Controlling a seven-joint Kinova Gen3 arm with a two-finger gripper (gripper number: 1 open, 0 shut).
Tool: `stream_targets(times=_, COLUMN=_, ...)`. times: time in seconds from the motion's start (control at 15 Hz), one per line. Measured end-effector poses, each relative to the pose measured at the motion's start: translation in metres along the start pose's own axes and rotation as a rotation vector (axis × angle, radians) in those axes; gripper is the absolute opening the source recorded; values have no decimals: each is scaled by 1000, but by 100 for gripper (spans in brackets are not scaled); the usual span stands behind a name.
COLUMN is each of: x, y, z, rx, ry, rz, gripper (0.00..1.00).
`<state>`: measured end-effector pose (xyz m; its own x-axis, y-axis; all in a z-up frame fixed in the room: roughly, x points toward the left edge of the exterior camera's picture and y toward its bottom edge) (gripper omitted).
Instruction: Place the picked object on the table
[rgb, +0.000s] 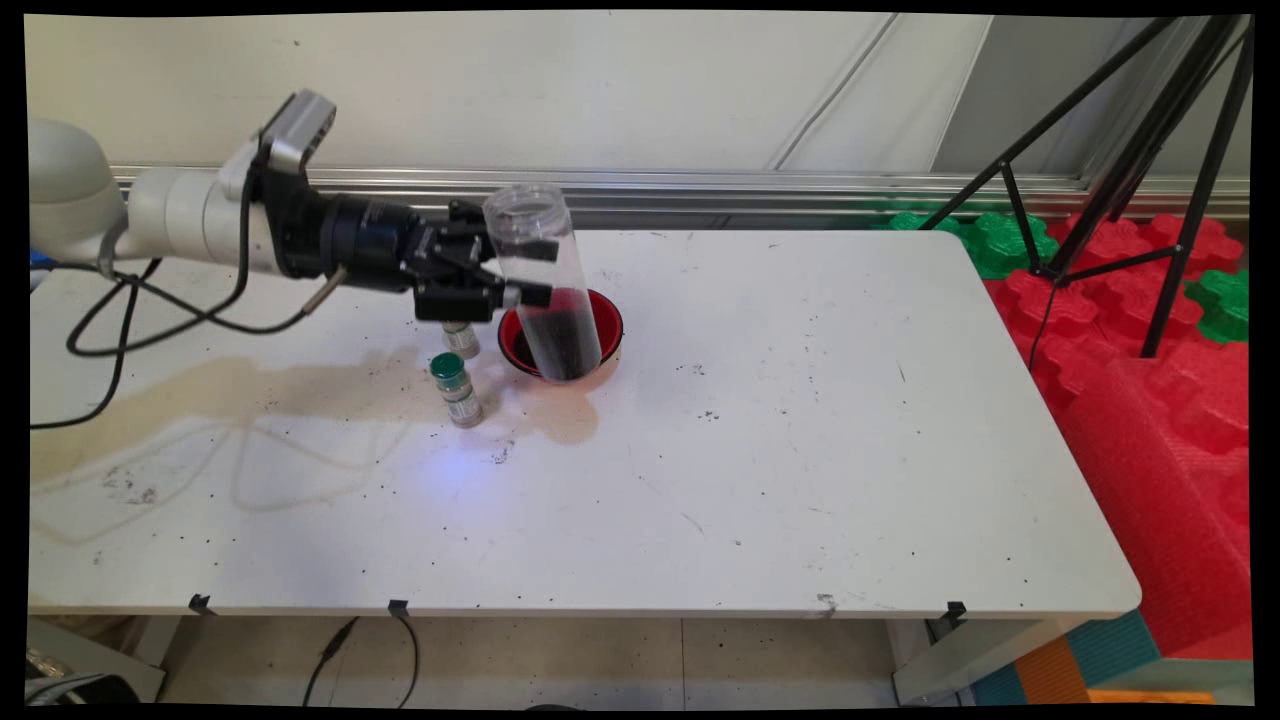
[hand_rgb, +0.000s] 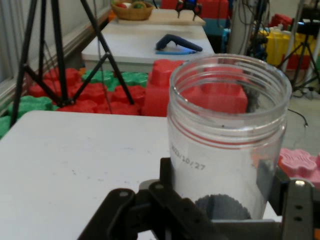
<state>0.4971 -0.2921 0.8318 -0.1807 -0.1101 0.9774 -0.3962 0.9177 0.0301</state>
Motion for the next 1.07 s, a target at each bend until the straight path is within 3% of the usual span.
stream_targets(times=0.53, x=-41, y=15, z=7, rx=-54, ry=-39, rz=68, gripper=0)
stream_targets(times=1.07, x=-72, y=20, z=13, rx=-77, ry=-66, rz=117, gripper=0)
